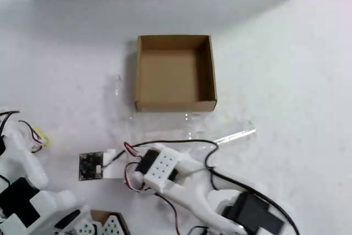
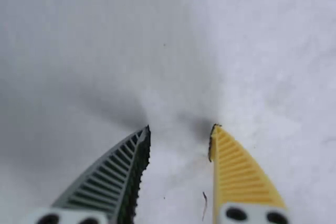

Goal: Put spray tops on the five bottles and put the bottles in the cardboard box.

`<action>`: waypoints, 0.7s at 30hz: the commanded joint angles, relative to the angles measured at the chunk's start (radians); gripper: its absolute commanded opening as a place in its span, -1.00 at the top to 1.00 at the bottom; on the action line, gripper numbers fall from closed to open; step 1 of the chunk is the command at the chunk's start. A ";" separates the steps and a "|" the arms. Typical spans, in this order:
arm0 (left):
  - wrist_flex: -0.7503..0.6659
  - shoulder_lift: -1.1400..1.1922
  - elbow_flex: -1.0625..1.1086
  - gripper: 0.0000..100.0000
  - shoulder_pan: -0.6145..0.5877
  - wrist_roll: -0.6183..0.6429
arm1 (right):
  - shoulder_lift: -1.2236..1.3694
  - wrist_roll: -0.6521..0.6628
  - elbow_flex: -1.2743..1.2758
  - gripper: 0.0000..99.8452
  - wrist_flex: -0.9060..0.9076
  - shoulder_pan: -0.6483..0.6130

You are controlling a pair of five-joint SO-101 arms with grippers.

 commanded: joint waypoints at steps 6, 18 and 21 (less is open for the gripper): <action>0.015 -0.001 -0.048 0.63 0.008 0.002 | 0.114 0.008 -0.140 0.98 -0.015 -0.004; 0.014 -0.001 -0.048 0.63 0.018 0.000 | -0.286 -0.110 -0.184 0.97 0.331 0.137; 0.014 -0.001 -0.048 0.63 0.018 0.000 | -0.403 -0.140 -0.224 0.97 0.443 0.283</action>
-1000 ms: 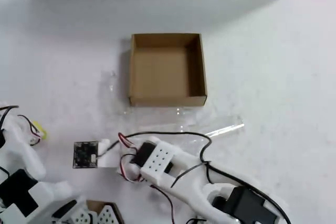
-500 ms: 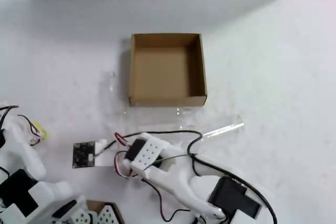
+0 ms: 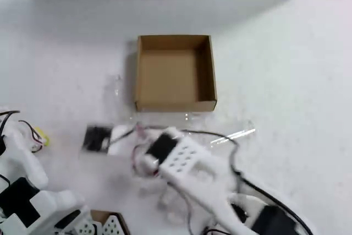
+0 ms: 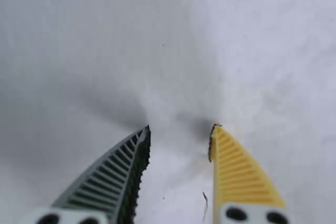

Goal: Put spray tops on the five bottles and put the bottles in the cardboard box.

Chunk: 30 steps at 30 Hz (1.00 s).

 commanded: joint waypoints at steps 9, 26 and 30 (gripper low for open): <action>0.014 -0.007 -0.049 0.63 0.016 0.005 | -0.423 -0.032 -0.080 0.97 0.354 0.783; 0.416 -0.479 -0.195 0.63 0.331 0.005 | -0.453 -0.212 0.459 0.97 -0.101 1.379; 0.477 -0.509 -0.285 0.62 0.512 0.034 | -0.447 -0.201 0.514 0.97 -0.160 1.379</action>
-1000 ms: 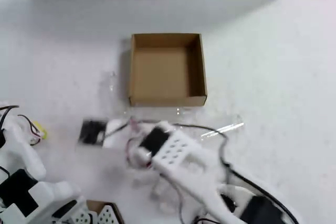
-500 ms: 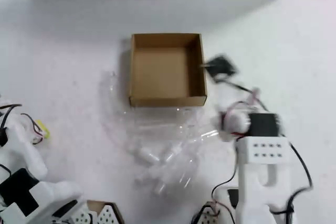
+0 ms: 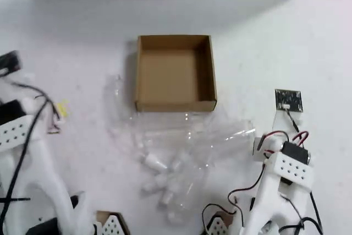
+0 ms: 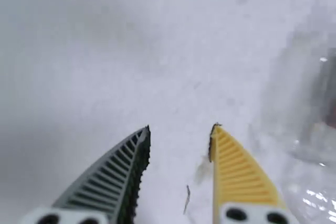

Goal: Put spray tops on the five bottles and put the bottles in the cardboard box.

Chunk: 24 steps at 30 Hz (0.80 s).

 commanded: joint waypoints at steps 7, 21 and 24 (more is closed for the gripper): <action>0.021 -0.004 -0.175 0.62 0.381 0.255 | -0.012 0.017 0.046 0.97 -0.074 0.012; 0.061 0.667 -0.628 0.62 0.455 0.394 | -0.019 0.020 0.061 0.97 -0.077 -0.054; 0.061 0.796 -0.701 0.62 0.455 0.423 | -0.019 0.020 0.061 0.97 -0.077 -0.054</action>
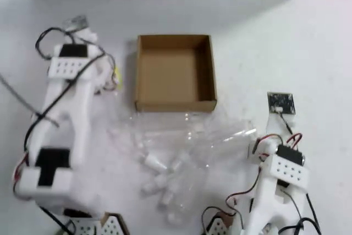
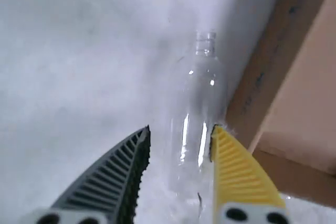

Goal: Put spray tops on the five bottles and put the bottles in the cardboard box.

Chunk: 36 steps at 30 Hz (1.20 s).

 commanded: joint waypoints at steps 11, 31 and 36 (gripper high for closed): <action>0.023 0.361 -0.265 0.62 0.004 0.103 | -0.016 0.048 0.008 0.97 -0.038 -0.050; 0.100 0.476 -0.267 0.40 0.004 0.172 | -0.013 0.054 0.008 0.97 -0.038 -0.054; 0.106 0.481 -0.292 0.44 0.008 0.172 | -0.013 0.054 0.008 0.97 -0.038 -0.050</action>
